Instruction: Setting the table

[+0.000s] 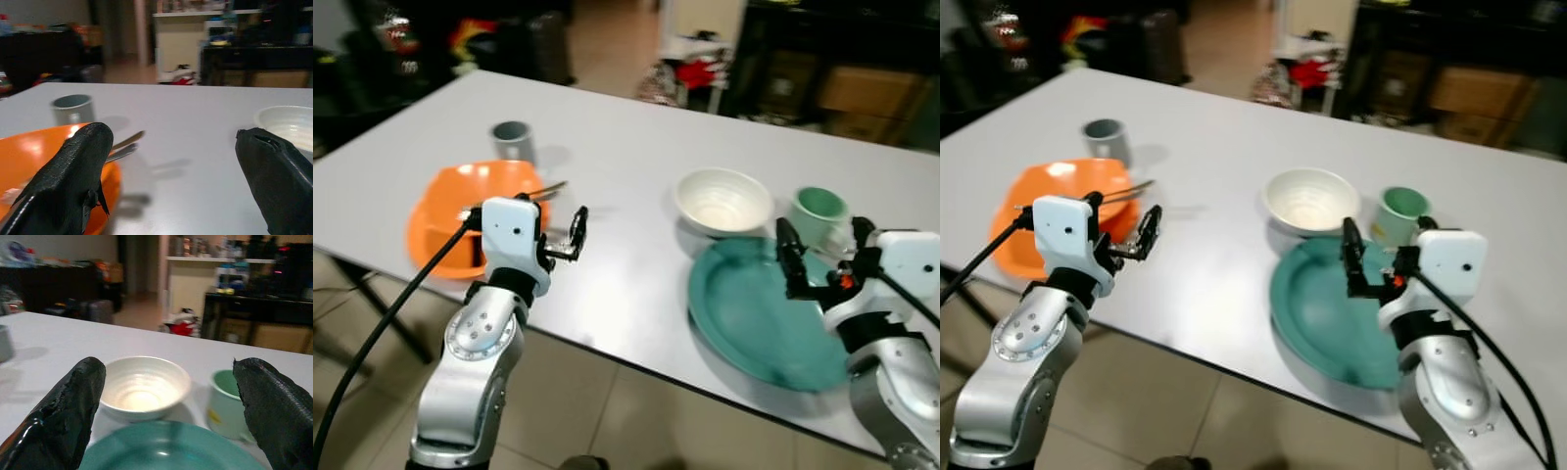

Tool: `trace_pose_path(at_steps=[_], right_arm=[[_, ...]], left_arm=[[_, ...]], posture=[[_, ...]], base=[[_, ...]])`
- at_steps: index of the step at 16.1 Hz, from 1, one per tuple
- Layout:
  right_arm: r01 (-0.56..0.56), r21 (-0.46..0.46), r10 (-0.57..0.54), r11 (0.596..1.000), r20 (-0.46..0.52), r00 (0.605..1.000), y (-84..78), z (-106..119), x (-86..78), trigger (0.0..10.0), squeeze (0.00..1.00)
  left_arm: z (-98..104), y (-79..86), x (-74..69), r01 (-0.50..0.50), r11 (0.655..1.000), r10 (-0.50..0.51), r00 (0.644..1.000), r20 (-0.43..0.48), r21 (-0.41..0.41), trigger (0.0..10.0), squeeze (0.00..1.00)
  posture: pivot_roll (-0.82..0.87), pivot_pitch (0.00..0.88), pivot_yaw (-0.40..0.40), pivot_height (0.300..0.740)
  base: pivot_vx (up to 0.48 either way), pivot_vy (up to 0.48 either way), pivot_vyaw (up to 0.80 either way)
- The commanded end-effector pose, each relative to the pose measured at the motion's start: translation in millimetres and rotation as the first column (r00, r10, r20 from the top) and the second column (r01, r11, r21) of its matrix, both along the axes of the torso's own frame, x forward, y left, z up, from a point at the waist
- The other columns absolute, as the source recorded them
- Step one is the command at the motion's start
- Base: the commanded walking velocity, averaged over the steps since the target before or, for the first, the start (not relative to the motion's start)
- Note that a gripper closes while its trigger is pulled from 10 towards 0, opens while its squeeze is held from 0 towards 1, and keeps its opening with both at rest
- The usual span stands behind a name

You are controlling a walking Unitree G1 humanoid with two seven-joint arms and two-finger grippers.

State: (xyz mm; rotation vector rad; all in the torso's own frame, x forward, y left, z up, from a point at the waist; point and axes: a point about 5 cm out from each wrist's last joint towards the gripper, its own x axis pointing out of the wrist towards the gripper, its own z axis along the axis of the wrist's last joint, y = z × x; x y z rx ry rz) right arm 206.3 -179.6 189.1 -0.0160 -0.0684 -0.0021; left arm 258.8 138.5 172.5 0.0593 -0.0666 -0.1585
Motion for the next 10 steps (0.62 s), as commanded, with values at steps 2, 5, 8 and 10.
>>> trace_pose_path(at_steps=[2, 5, 8, 10], right_arm=[[-0.002, -0.005, 0.002, 1.000, 0.008, 1.000, 0.0, -2.7, 0.1, 10.0, 1.00], [-0.008, 0.001, 0.008, 1.000, 0.009, 1.000, 0.4, -2.7, 3.0, 10.0, 1.00], [-0.059, -0.003, 0.059, 0.998, -0.001, 0.998, 5.7, -4.4, 2.0, 10.0, 1.00], [-0.070, -0.005, 0.069, 0.998, -0.011, 0.998, 7.1, -7.1, 4.0, 10.0, 1.00]], left_arm=[[-5.2, 2.1, 0.7, -0.051, 0.999, 0.051, 0.998, -0.035, 0.016, 10.0, 0.03], [-6.6, 1.7, 4.4, 0.026, 0.996, -0.019, 0.996, -0.088, 0.080, 10.0, 0.00], [-2.7, 4.3, 2.4, 0.038, 0.996, -0.034, 0.998, -0.046, 0.077, 10.0, 0.00], [-0.4, -0.4, 1.5, 0.055, 0.996, -0.052, 0.998, -0.046, 0.069, 10.0, 0.00]], posture=[[-0.01, 0.000, 0.009, 0.740], [-0.01, 0.000, 0.007, 0.740], [-0.01, 0.000, -0.002, 0.740], [-0.01, 0.000, -0.010, 0.740]], base=[[0.000, 0.000, 0.80], [0.000, 0.000, 0.80], [0.000, 0.000, 0.80], [0.000, 0.000, 0.80]])
